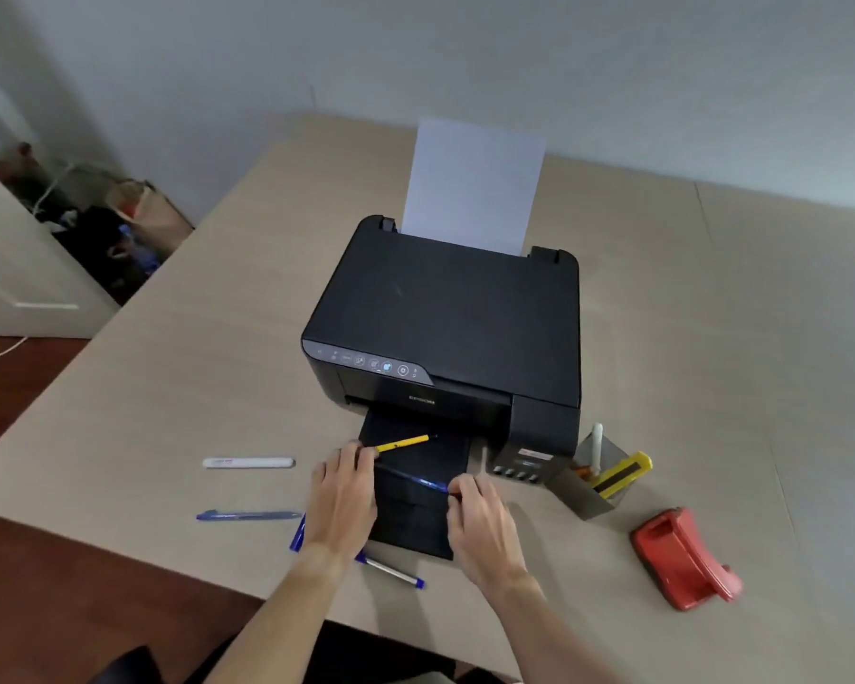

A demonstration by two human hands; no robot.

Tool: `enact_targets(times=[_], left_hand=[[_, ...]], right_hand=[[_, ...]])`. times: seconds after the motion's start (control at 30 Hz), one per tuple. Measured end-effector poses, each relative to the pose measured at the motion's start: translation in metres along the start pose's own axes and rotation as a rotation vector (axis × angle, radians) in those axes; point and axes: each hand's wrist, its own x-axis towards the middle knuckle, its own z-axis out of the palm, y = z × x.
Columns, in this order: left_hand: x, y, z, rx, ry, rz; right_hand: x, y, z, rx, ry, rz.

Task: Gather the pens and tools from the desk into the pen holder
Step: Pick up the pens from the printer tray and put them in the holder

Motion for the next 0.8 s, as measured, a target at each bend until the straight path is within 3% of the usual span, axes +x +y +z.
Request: enact_targets(times=[0.1,0.33,0.47,0.57,0.67,0.8], left_hand=[[0.017,-0.007,0.001,0.054,-0.081,-0.065],[0.037,-0.012,0.01,0.136,-0.169,-0.034],[0.041,-0.019,0.005,0.024,-0.164,0.005],[0.039,-0.028,0.003,-0.186,-0.116,0.006],[0.034,-0.036,0.001,-0.266,-0.053,0.108],[0.037,-0.023,-0.01,-0.322,-0.061,0.359]], right_hand=[[0.016,-0.016,0.02,-0.055,0.007,-0.01],[0.029,-0.014,0.029,-0.202,0.013,0.123],[0.013,0.009,0.017,-0.181,0.035,0.126],[-0.006,0.025,0.003,-0.016,0.081,0.212],[-0.026,0.04,-0.012,0.164,0.179,0.327],[-0.046,0.065,-0.031,0.197,0.326,0.411]])
